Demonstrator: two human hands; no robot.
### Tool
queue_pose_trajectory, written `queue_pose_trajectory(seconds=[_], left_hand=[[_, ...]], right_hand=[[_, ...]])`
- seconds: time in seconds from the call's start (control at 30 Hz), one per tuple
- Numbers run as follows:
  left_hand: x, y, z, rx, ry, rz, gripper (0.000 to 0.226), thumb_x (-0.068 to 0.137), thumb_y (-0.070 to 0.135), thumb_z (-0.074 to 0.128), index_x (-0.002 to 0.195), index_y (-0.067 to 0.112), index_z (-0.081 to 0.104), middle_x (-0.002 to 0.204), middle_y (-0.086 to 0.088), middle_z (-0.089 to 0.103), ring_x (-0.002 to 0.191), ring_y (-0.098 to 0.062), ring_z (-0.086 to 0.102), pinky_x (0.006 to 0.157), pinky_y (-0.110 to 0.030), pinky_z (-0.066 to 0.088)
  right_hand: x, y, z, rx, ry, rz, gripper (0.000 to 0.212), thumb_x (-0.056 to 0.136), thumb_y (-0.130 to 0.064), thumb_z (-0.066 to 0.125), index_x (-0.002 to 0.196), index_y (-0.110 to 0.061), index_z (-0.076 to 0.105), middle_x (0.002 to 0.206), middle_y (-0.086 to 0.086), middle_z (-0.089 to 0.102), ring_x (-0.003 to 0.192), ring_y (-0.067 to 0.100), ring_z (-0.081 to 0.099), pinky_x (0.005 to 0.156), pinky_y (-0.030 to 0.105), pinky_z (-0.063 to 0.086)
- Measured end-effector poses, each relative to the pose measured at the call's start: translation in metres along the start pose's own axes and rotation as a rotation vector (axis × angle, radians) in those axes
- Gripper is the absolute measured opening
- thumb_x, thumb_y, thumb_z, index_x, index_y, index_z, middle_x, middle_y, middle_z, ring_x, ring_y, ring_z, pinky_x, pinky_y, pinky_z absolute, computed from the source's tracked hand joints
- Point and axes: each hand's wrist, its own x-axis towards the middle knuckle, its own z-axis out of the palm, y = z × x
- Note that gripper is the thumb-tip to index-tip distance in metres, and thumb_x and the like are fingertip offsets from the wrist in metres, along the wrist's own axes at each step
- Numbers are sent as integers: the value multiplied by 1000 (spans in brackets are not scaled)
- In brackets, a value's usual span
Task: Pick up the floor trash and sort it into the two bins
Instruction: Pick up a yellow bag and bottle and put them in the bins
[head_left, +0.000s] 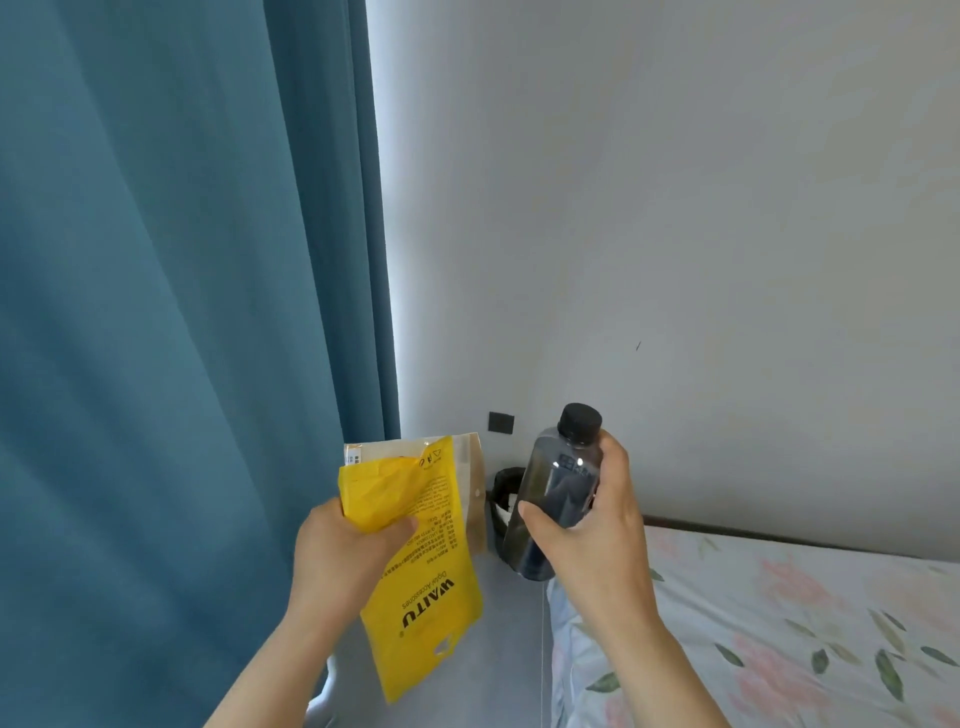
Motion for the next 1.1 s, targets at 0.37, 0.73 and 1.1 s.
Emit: queue_pose_trajectory(seconds=[0.37,0.73,1.1], left_hand=[[129,13,57,17,-7,-40,16,84,13,70,74,23,62,71,5,64,69,-16,63,53,-21,41],[248,5,99,105,119,-183,26,84,13,67,61,13,55,59,-11,59,57,-28,59,54,-26,42],[348,-23,100,191,220,-210,22,84,11,67,71,-5,61,65,-22,63,56,-30,57,52,-25,41]], right_hand=[[135,45,36,9,-58,24,86,70,-16,82,135,-41,31,125,-21,51,109,-1,51,89,18,40],[279,90,95,8,-246,-10,77,75,-22,76,137,-35,32,129,-15,53,113,7,55,92,26,45],[364,118,176,-33,-380,72,70,71,-17,78,130,-32,42,115,-14,56,105,9,56,84,27,47]])
